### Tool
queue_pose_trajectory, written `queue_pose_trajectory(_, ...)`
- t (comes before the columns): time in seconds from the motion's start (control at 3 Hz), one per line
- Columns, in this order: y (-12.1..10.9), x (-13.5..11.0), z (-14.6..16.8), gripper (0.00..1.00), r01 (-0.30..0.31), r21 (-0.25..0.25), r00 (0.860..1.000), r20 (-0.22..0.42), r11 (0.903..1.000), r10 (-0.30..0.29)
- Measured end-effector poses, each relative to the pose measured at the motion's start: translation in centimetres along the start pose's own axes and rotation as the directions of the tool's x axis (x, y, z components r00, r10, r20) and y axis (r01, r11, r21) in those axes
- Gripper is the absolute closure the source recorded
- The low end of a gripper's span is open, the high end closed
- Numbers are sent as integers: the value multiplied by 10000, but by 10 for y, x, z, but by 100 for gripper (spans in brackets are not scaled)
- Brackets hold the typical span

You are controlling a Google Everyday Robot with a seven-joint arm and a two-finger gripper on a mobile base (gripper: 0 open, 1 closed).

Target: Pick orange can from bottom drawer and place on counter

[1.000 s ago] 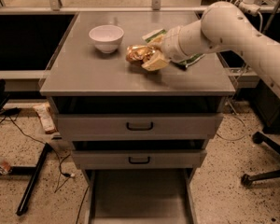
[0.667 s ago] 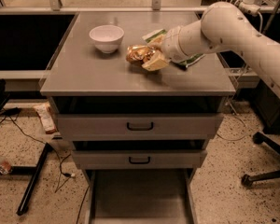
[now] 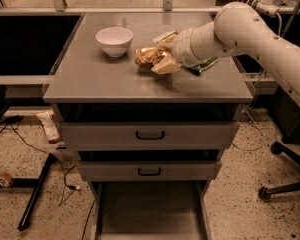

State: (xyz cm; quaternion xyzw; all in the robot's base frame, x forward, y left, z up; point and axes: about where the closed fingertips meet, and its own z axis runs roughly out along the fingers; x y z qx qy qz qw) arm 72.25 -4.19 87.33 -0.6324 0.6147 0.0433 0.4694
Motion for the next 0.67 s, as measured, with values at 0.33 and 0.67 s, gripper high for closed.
queue_pose_trajectory(0.33,0,0,0,0,0,-1,10000,0,10000,0)
queue_pose_trajectory(0.67,0,0,0,0,0,-1,10000,0,10000,0)
